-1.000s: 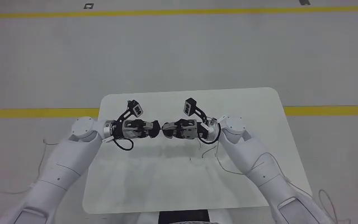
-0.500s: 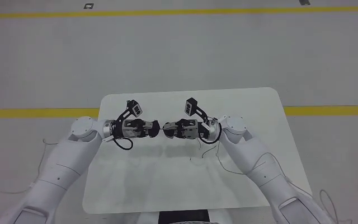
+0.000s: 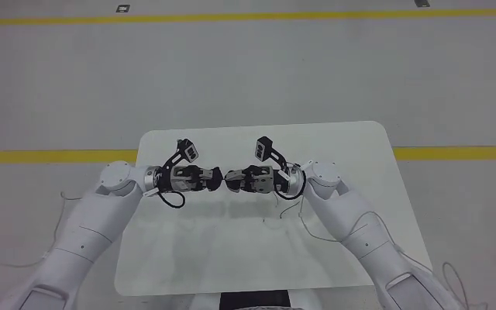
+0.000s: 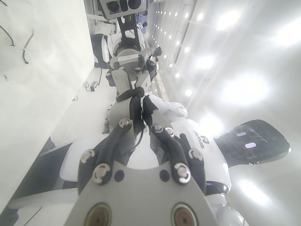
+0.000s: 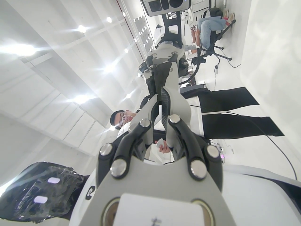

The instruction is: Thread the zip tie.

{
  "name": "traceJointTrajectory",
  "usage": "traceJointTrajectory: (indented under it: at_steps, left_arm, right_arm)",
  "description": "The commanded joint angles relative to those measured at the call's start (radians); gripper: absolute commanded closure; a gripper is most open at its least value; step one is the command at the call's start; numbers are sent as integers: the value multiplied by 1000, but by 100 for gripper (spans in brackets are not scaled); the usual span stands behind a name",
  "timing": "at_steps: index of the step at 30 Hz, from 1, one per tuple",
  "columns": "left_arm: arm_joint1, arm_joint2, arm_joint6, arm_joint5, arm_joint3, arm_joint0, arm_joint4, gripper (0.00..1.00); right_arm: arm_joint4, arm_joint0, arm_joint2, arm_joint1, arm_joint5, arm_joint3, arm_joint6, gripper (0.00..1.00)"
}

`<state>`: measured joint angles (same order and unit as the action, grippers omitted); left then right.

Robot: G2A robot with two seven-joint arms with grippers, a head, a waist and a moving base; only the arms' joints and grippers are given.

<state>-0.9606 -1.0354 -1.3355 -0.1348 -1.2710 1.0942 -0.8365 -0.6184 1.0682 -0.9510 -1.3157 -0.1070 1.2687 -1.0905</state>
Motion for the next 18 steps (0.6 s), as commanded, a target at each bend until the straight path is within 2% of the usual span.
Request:
traceJointTrajectory:
  at_steps: [1, 7, 14, 15, 16, 17, 18]
  left_arm:
    - [0, 1, 0, 0, 0, 0, 2, 95]
    - [-1, 2, 2, 1, -1, -1, 8, 100]
    - [-1, 3, 12, -2, 7, -2, 18, 100]
    - [-1, 3, 12, -3, 8, -2, 19, 100]
    - [-1, 3, 12, -4, 8, -2, 19, 100]
    - [-1, 2, 13, -6, 10, -2, 19, 100]
    - [-1, 0, 13, -9, 11, -1, 18, 100]
  right_arm:
    - [-1, -1, 2, 0, 0, -1, 0, 100]
    - [-5, -4, 6, 0, 0, -4, 2, 100]
    - [-7, -5, 9, 0, -3, -5, 5, 100]
    - [-6, -6, 9, 1, -4, -5, 5, 95]
    - [-6, -6, 10, 1, -6, -6, 6, 52]
    - [-11, -4, 7, 1, -8, -7, 15, 0]
    - [-15, -2, 5, 1, -7, -7, 20, 0]
